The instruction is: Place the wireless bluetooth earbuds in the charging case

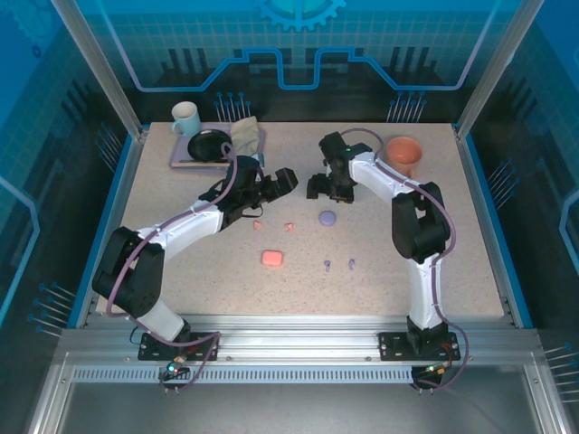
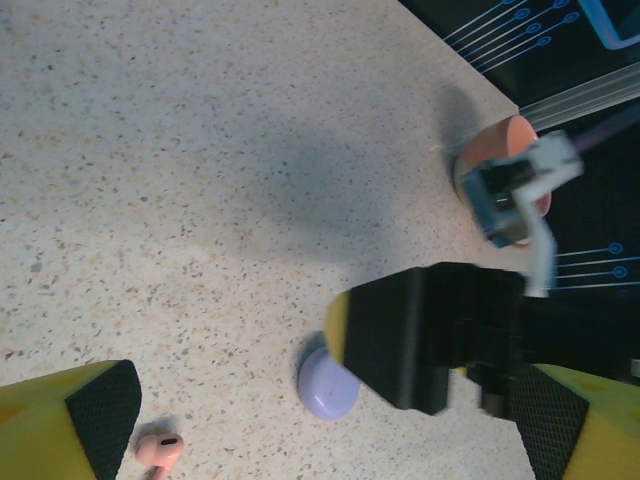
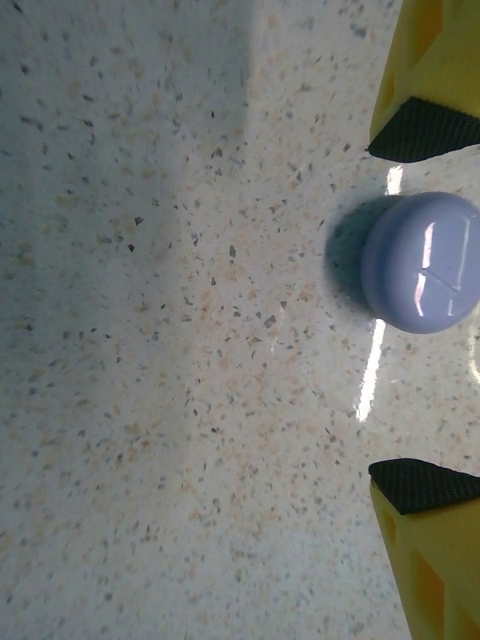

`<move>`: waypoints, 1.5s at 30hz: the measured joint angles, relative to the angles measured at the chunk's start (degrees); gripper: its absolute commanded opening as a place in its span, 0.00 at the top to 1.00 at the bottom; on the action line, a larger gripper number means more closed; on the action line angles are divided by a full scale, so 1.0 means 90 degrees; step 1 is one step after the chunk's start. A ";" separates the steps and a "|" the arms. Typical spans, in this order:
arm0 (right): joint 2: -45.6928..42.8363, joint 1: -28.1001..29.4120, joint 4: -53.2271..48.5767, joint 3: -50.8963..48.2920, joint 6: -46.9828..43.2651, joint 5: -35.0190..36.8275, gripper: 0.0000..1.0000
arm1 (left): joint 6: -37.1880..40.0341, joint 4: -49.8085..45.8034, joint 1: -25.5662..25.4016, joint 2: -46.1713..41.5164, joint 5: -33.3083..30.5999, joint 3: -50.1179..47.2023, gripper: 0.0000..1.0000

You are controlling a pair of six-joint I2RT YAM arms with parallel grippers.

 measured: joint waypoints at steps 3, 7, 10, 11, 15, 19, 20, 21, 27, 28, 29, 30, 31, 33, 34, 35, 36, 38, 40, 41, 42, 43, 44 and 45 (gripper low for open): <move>0.0100 0.0000 0.0005 -0.0017 -0.0022 -0.0146 0.20 | 0.0022 0.0000 0.0000 0.0012 0.0032 0.0051 0.01; 0.0100 0.0000 0.0134 -0.0146 -0.0024 -0.0410 0.21 | 0.0019 0.0000 0.0000 0.0034 0.0083 0.0053 0.01; 0.0100 0.0000 0.0209 -0.0325 -0.0019 -0.0595 0.21 | 0.0017 0.0002 0.0000 0.0058 0.0124 0.0056 0.01; 0.0100 0.0002 0.0238 -0.0398 -0.0019 -0.0634 0.22 | 0.0017 0.0002 0.0000 0.0073 0.0146 0.0056 0.01; 0.0095 0.0005 0.0294 -0.0653 -0.0019 -0.0782 0.22 | 0.0015 0.0002 0.0000 0.0143 0.0172 0.0056 0.01; -0.0068 0.0024 0.0357 -0.0947 -0.0010 -0.0879 0.23 | 0.0015 0.0005 0.0000 0.0148 0.0172 0.0056 0.01; -0.0143 0.0039 0.0372 -0.1037 0.0007 -0.0913 0.23 | 0.0012 0.0005 0.0000 0.0148 0.0172 0.0056 0.01; -0.0214 0.0051 0.0391 -0.1112 0.0015 -0.0942 0.23 | 0.0012 0.0005 0.0000 0.0148 0.0172 0.0056 0.01; -0.0685 0.0216 0.0435 -0.1433 0.0148 -0.0937 0.20 | 0.0015 0.0005 0.0000 0.0148 0.0172 0.0056 0.01; -0.0746 0.0245 0.0389 -0.1440 0.0202 -0.0816 0.19 | 0.0015 0.0005 0.0000 0.0148 0.0172 0.0056 0.01; -0.0809 0.0270 0.0340 -0.1440 0.0279 -0.0648 0.19 | 0.0015 0.0005 0.0000 0.0148 0.0172 0.0056 0.01; -0.0857 0.0284 0.0282 -0.1440 0.0359 -0.0466 0.18 | 0.0015 0.0005 0.0000 0.0148 0.0172 0.0056 0.01; -0.0913 0.0294 0.0204 -0.1440 0.0454 -0.0262 0.18 | 0.0015 0.0005 0.0000 0.0148 0.0172 0.0056 0.01; -0.0969 0.0296 0.0095 -0.1438 0.0614 0.0015 0.18 | 0.0017 0.0005 0.0000 0.0148 0.0170 0.0056 0.01; -0.0969 0.0296 0.0027 -0.1416 0.0678 0.0148 0.18 | 0.0017 0.0005 0.0000 0.0148 0.0170 0.0056 0.01; -0.0957 0.0301 -0.0041 -0.1379 0.0721 0.0238 0.18 | 0.0017 0.0005 0.0000 0.0148 0.0170 0.0056 0.01; -0.0937 0.0316 -0.0109 -0.1324 0.0758 0.0308 0.18 | 0.0017 0.0005 0.0000 0.0155 0.0170 0.0061 0.01; -0.0850 0.0367 -0.0260 -0.1098 0.0804 0.0432 0.18 | 0.0017 0.0000 0.0000 0.0199 0.0170 0.0124 0.01; -0.0729 0.0435 -0.0308 -0.0872 0.0821 0.0481 0.18 | 0.0019 0.0005 0.0000 0.0265 0.0170 0.0202 0.01; -0.0644 0.0478 -0.0338 -0.0743 0.0826 0.0505 0.18 | 0.0017 0.0005 0.0002 0.0289 0.0170 0.0226 0.01; -0.0571 0.0512 -0.0355 -0.0646 0.0826 0.0529 0.18 | 0.0017 0.0005 0.0002 0.0306 0.0170 0.0240 0.01; -0.0471 0.0551 -0.0391 -0.0527 0.0826 0.0546 0.18 | 0.0017 0.0005 0.0000 0.0325 0.0170 0.0253 0.01; -0.0374 0.0585 -0.0413 -0.0437 0.0826 0.0566 0.18 | 0.0017 0.0005 0.0002 0.0340 0.0170 0.0257 0.01; -0.0294 0.0617 -0.0447 -0.0359 0.0823 0.0583 0.18 | 0.0017 0.0002 0.0002 0.0347 0.0170 0.0257 0.01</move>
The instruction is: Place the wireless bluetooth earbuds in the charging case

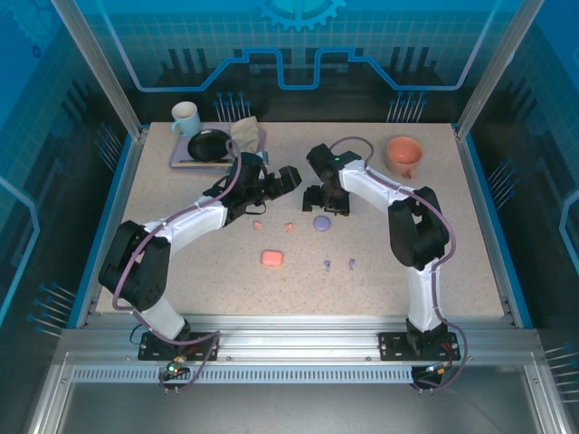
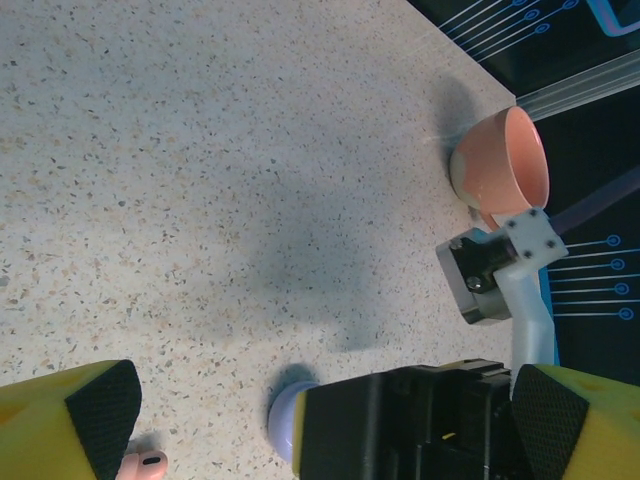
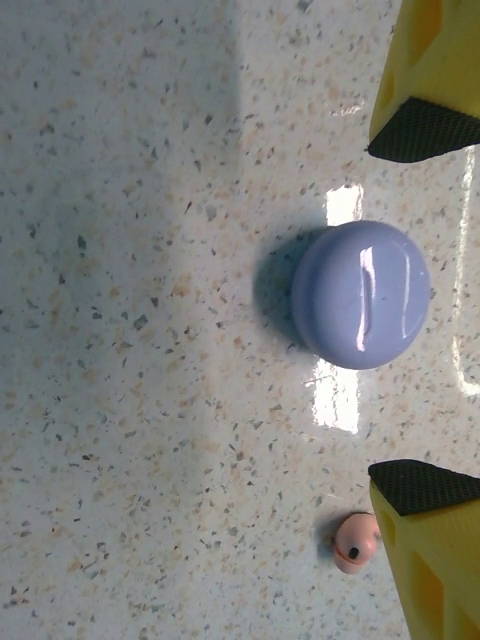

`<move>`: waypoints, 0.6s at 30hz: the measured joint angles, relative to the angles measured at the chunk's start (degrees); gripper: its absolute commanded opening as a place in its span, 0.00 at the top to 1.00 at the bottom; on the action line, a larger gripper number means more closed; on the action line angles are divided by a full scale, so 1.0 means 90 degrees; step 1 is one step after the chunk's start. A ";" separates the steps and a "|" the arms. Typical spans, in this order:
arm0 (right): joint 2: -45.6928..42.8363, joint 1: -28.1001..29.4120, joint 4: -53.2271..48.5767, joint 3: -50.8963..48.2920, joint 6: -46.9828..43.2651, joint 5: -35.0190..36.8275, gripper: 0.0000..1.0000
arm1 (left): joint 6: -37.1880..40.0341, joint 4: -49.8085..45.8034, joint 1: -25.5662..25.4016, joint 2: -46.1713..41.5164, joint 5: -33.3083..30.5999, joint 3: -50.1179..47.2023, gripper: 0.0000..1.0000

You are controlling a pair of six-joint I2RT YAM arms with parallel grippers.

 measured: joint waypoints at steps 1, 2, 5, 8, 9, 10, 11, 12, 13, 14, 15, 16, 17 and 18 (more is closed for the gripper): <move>0.0092 0.0015 -0.0053 0.0080 -0.0002 0.0010 0.18 | 0.0000 0.0000 -0.0002 0.0010 0.0000 0.0000 0.01; 0.0192 0.0036 -0.0114 0.0163 -0.0002 0.0032 0.18 | 0.0000 0.0000 0.0000 0.0010 0.0000 0.0000 0.01; 0.0398 0.0056 -0.0221 0.0260 -0.0024 0.0121 0.20 | 0.0000 0.0000 0.0000 0.0010 0.0000 0.0000 0.01; 0.0512 0.0063 -0.0333 0.0267 -0.0053 0.0206 0.21 | 0.0000 0.0000 0.0000 0.0010 0.0000 0.0000 0.01; 0.0542 0.0070 -0.0362 0.0270 -0.0075 0.0221 0.22 | 0.0000 0.0000 -0.0002 0.0010 0.0000 0.0000 0.01; 0.0573 0.0083 -0.0393 0.0272 -0.0100 0.0226 0.22 | 0.0000 0.0000 -0.0002 0.0010 0.0000 0.0000 0.01; 0.0605 0.0100 -0.0418 0.0282 -0.0131 0.0238 0.23 | 0.0000 0.0000 0.0000 0.0010 0.0000 0.0000 0.01; 0.0639 0.0121 -0.0440 0.0291 -0.0168 0.0245 0.23 | 0.0000 0.0000 0.0000 0.0010 0.0000 0.0000 0.01; 0.0685 0.0141 -0.0471 0.0321 -0.0202 0.0250 0.24 | 0.0000 -0.0002 0.0000 0.0010 0.0000 0.0000 0.01; 0.0721 0.0168 -0.0481 0.0342 -0.0238 0.0260 0.24 | 0.0000 -0.0002 -0.0002 0.0010 0.0000 0.0000 0.01; 0.0753 0.0187 -0.0493 0.0357 -0.0265 0.0267 0.24 | 0.0000 -0.0002 0.0000 0.0010 0.0000 0.0000 0.01; 0.0777 0.0209 -0.0498 0.0364 -0.0308 0.0274 0.25 | 0.0000 -0.0002 0.0000 0.0010 0.0000 0.0000 0.01; 0.0789 0.0228 -0.0500 0.0364 -0.0355 0.0279 0.26 | 0.0000 -0.0002 -0.0002 0.0010 0.0000 0.0000 0.01; 0.0797 0.0245 -0.0512 0.0369 -0.0389 0.0291 0.26 | 0.0000 -0.0002 0.0000 0.0010 0.0000 0.0000 0.01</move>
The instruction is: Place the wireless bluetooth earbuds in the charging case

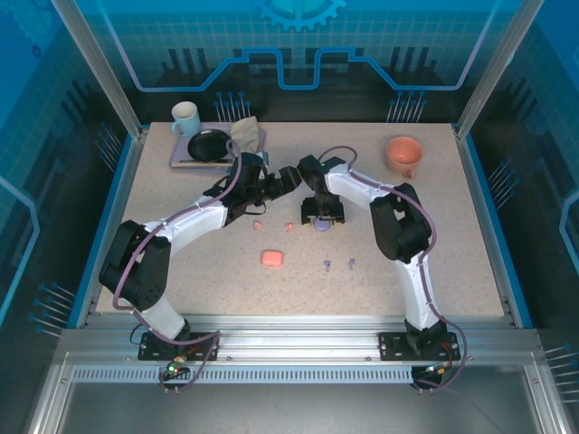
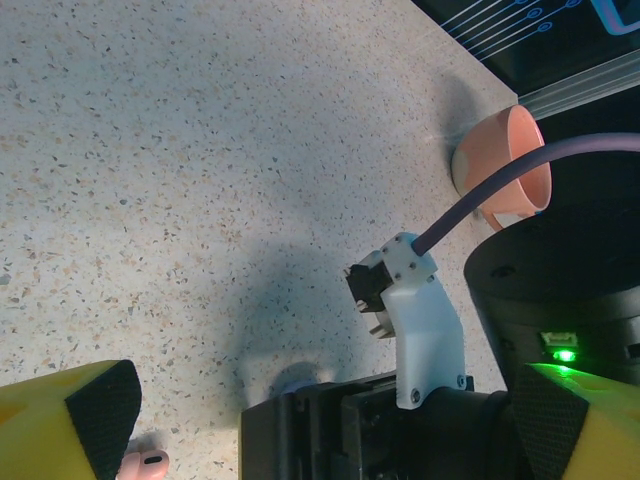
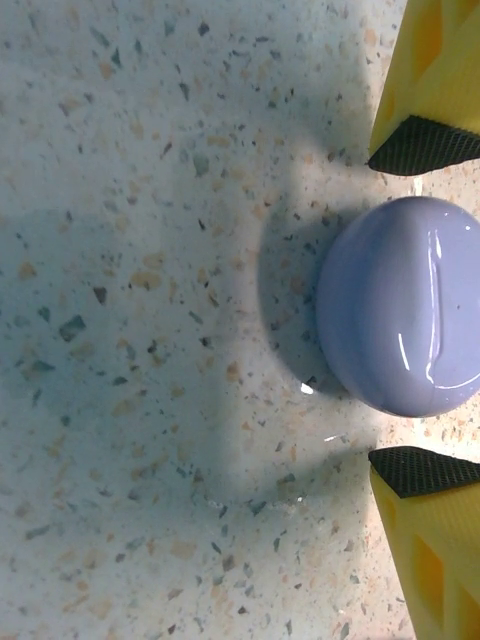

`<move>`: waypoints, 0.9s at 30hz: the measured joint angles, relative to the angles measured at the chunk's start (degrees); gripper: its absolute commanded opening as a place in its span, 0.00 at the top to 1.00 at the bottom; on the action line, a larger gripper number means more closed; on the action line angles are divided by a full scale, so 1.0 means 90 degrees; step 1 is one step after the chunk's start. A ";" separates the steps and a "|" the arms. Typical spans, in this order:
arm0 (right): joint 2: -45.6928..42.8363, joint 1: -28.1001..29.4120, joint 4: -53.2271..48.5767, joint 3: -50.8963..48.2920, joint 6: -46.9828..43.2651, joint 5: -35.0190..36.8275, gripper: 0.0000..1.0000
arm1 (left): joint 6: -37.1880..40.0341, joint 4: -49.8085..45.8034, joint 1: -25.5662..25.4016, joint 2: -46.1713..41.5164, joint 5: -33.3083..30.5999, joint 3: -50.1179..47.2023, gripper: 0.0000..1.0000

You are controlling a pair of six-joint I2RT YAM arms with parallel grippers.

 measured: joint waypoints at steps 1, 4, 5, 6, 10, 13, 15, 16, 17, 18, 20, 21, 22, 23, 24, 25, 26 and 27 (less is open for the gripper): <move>0.0017 0.0007 -0.0041 0.0029 -0.0044 0.0000 0.27 | 0.0000 0.0000 0.0000 0.0000 0.0000 0.0000 0.01; 0.0119 0.0015 -0.0141 0.0199 -0.0172 0.0049 0.28 | 0.0000 0.0000 0.0000 -0.0005 0.0000 0.0000 0.01; 0.0160 0.0012 -0.0153 0.0243 -0.0214 0.0070 0.29 | 0.0002 -0.0002 -0.0002 -0.0010 0.0000 0.0000 0.01; 0.0187 0.0015 -0.0165 0.0270 -0.0248 0.0090 0.29 | 0.0000 -0.0005 0.0000 -0.0017 0.0000 0.0000 0.01; 0.0260 0.0015 -0.0219 0.0291 -0.0308 0.0095 0.30 | 0.0000 -0.0019 0.0000 -0.0107 0.0000 0.0000 0.01; 0.0260 0.0015 -0.0221 0.0291 -0.0308 0.0092 0.31 | 0.0000 -0.0019 -0.0002 -0.0172 0.0000 0.0000 0.01; 0.0260 0.0015 -0.0219 0.0291 -0.0308 0.0090 0.32 | 0.0000 -0.0019 -0.0002 -0.0194 0.0000 -0.0002 0.01; 0.0260 0.0015 -0.0219 0.0291 -0.0308 0.0087 0.33 | 0.0000 -0.0019 0.0000 -0.0202 0.0000 -0.0002 0.01; 0.0260 0.0017 -0.0216 0.0291 -0.0308 0.0087 0.34 | 0.0000 -0.0022 0.0000 -0.0204 0.0000 -0.0002 0.01; 0.0260 0.0017 -0.0216 0.0291 -0.0306 0.0078 0.34 | 0.0000 -0.0022 -0.0002 -0.0206 -0.0002 -0.0002 0.01; 0.0260 0.0019 -0.0214 0.0291 -0.0296 0.0066 0.34 | 0.0000 -0.0024 0.0000 -0.0206 -0.0002 -0.0002 0.01; 0.0260 0.0019 -0.0214 0.0289 -0.0282 0.0066 0.33 | 0.0000 -0.0034 -0.0002 -0.0206 -0.0002 -0.0002 0.01; 0.0260 0.0019 -0.0209 0.0277 -0.0255 0.0063 0.33 | 0.0000 -0.0044 0.0000 -0.0206 -0.0002 -0.0002 0.01; 0.0260 0.0019 -0.0199 0.0257 -0.0228 0.0056 0.33 | 0.0000 -0.0044 0.0000 -0.0206 -0.0002 -0.0002 0.01; 0.0255 0.0019 -0.0189 0.0236 -0.0194 0.0044 0.33 | 0.0000 -0.0044 -0.0002 -0.0206 -0.0002 -0.0002 0.01; 0.0240 0.0019 -0.0165 0.0211 -0.0168 0.0039 0.33 | 0.0000 -0.0044 0.0000 -0.0209 -0.0002 -0.0002 0.01; 0.0214 0.0019 -0.0138 0.0172 -0.0134 0.0039 0.33 | -0.0002 -0.0046 0.0000 -0.0211 -0.0002 -0.0002 0.01; 0.0192 0.0019 -0.0107 0.0134 -0.0119 0.0039 0.33 | -0.0002 -0.0046 0.0000 -0.0211 -0.0002 -0.0002 0.01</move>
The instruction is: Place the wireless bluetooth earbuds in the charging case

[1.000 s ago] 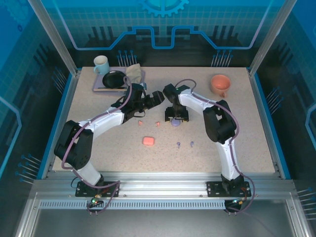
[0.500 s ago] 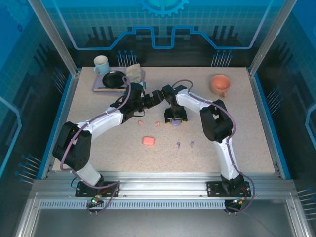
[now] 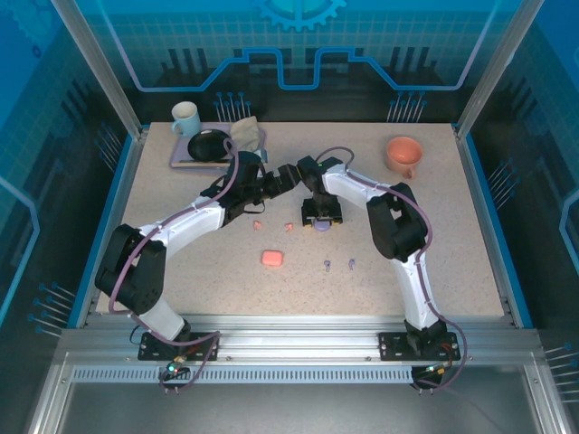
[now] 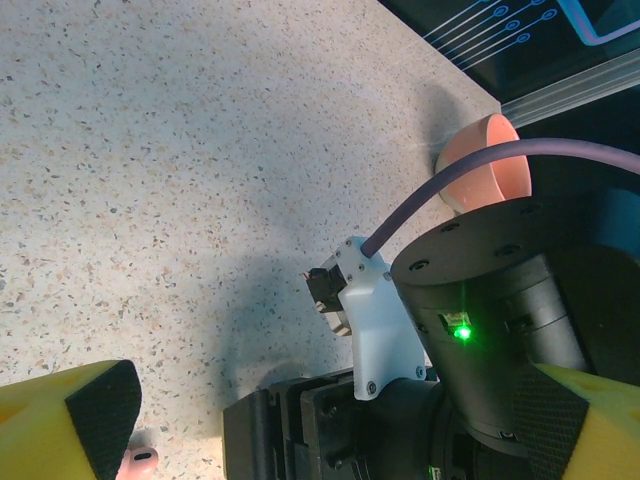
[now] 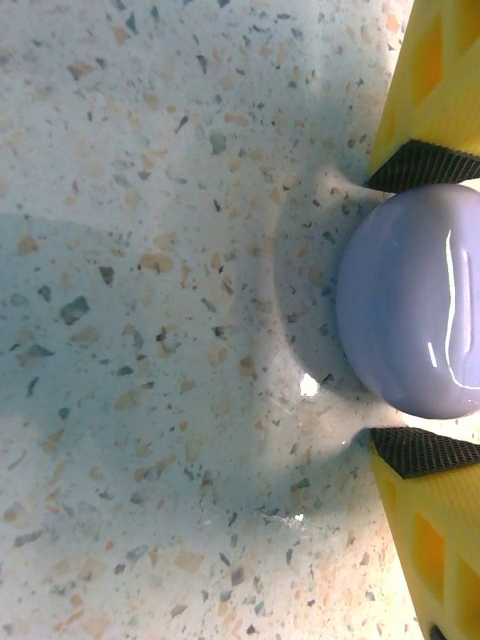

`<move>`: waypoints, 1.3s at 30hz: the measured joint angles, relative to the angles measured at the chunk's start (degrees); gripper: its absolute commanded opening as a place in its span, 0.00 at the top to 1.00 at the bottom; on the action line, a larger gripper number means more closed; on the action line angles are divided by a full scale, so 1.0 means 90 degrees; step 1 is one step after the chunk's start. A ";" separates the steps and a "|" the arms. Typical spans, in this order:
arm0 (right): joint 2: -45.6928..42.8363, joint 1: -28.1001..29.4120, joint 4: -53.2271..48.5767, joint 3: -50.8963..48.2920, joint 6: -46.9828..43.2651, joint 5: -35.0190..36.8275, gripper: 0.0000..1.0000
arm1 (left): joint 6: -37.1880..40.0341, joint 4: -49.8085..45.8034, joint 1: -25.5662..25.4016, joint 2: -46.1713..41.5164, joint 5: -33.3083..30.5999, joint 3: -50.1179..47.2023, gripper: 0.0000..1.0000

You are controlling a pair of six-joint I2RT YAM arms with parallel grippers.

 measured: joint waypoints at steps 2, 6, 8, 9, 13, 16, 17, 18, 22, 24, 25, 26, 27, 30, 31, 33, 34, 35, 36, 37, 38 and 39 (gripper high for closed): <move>-0.0036 0.0000 0.0058 -0.0068 0.0029 0.0000 0.33 | 0.0000 0.0000 0.0000 -0.0005 0.0002 0.0000 0.01; -0.0061 0.0000 0.0100 -0.0107 0.0032 0.0000 0.35 | 0.0000 0.0000 0.0000 -0.0007 0.0000 0.0000 0.01; -0.0066 0.0000 0.0114 -0.0117 0.0044 -0.0010 0.38 | 0.0000 0.0002 0.0000 -0.0007 0.0000 0.0000 0.01; -0.0066 0.0000 0.0124 -0.0117 0.0049 -0.0019 0.39 | 0.0000 0.0002 0.0000 -0.0007 0.0002 0.0000 0.01; -0.0078 0.0002 0.0131 -0.0119 0.0078 -0.0058 0.47 | 0.0000 0.0002 0.0000 -0.0007 0.0000 0.0000 0.01; -0.0117 0.0007 0.0163 -0.0170 0.0126 -0.0056 0.49 | -0.0002 0.0002 0.0000 -0.0007 0.0002 0.0000 0.01; -0.0141 0.0005 0.0189 -0.0204 0.0151 -0.0053 0.49 | -0.0002 0.0002 0.0000 -0.0007 0.0002 0.0000 0.01; -0.0163 0.0005 0.0206 -0.0238 0.0185 -0.0051 0.49 | -0.0005 0.0002 0.0000 -0.0007 0.0002 0.0000 0.01; -0.0299 -0.0058 0.0267 -0.0454 0.0437 -0.0095 0.50 | -0.0080 0.0007 -0.0002 -0.0007 0.0066 0.0000 0.01; -0.0376 -0.0141 0.0301 -0.0580 0.0612 -0.0165 0.50 | -0.0153 0.0012 -0.0002 -0.0005 0.0124 0.0000 0.01; -0.0415 -0.0197 0.0313 -0.0641 0.0707 -0.0197 0.50 | -0.0172 0.0027 -0.0002 0.0005 0.0170 0.0000 0.01; -0.0452 -0.0265 0.0316 -0.0695 0.0811 -0.0216 0.50 | -0.0182 0.0053 -0.0002 0.0019 0.0194 0.0000 0.01; -0.0474 -0.0340 0.0316 -0.0733 0.0918 -0.0238 0.50 | -0.0209 0.0107 -0.0002 0.0056 0.0243 0.0000 0.01; -0.0503 -0.0602 0.0321 -0.0772 0.1263 -0.0345 0.50 | -0.0325 0.0287 -0.0053 0.0265 0.0347 0.0000 0.01; -0.0505 -0.0675 0.0323 -0.0772 0.1370 -0.0352 0.50 | -0.0342 0.0342 -0.0087 0.0357 0.0367 0.0000 0.01; -0.0505 -0.0818 0.0340 -0.0772 0.1598 -0.0396 0.50 | -0.0372 0.0413 -0.0187 0.0542 0.0425 0.0000 0.01; -0.0508 -0.0877 0.0355 -0.0772 0.1715 -0.0415 0.51 | -0.0401 0.0476 -0.0257 0.0644 0.0474 0.0000 0.01; -0.0508 -0.0933 0.0364 -0.0772 0.1821 -0.0461 0.51 | -0.0447 0.0546 -0.0318 0.0729 0.0510 0.0000 0.01; -0.0508 -0.0988 0.0376 -0.0772 0.1962 -0.0515 0.51 | -0.0486 0.0658 -0.0393 0.0828 0.0563 -0.0007 0.01; -0.0508 -0.1035 0.0396 -0.0775 0.2086 -0.0571 0.51 | -0.0512 0.0777 -0.0466 0.0920 0.0624 -0.0032 0.01; -0.0520 -0.1078 0.0425 -0.0792 0.2203 -0.0641 0.51 | -0.0539 0.0894 -0.0522 0.0979 0.0668 -0.0070 0.01; -0.0554 -0.1134 0.0488 -0.0852 0.2341 -0.0726 0.51 | -0.0602 0.1044 -0.0585 0.1047 0.0721 -0.0126 0.02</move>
